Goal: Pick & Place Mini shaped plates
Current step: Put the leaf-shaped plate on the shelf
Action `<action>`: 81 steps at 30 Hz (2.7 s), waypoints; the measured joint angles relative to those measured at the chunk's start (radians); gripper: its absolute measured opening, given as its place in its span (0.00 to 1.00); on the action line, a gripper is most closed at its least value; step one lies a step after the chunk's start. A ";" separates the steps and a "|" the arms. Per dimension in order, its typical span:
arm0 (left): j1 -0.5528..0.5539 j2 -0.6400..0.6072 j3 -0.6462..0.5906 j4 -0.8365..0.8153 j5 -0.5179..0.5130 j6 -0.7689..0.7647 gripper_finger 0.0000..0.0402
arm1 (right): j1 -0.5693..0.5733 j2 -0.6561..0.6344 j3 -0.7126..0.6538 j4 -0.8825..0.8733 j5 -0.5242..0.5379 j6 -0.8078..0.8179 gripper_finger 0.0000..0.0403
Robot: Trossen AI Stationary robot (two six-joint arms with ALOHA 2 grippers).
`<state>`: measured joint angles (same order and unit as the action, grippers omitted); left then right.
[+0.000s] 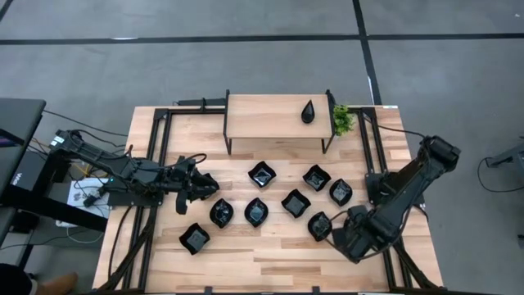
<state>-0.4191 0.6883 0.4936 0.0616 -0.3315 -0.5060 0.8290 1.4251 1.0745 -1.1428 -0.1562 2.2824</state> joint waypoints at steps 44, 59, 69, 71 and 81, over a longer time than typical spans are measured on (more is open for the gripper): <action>0.000 0.000 0.000 0.004 0.000 -0.007 0.36 | 0.041 -0.027 -0.123 0.013 -0.028 0.023 0.17; 0.000 0.000 0.000 0.007 0.000 -0.007 0.36 | -0.036 -0.365 -0.449 0.127 0.005 -0.004 0.17; 0.000 0.000 0.000 0.007 -0.020 -0.007 0.36 | -0.100 -0.375 -0.460 0.066 0.004 -0.123 0.17; 0.000 0.000 0.000 0.007 -0.029 -0.007 0.36 | -0.116 -0.370 -0.460 0.066 0.004 -0.159 0.17; 0.000 0.000 0.000 0.007 -0.031 -0.007 0.36 | -0.203 -0.371 -0.505 0.149 -0.002 -0.389 0.24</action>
<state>-0.4192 0.6884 0.4938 0.0689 -0.3622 -0.5133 0.6259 1.0538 0.5699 -0.9936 -0.1577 1.8930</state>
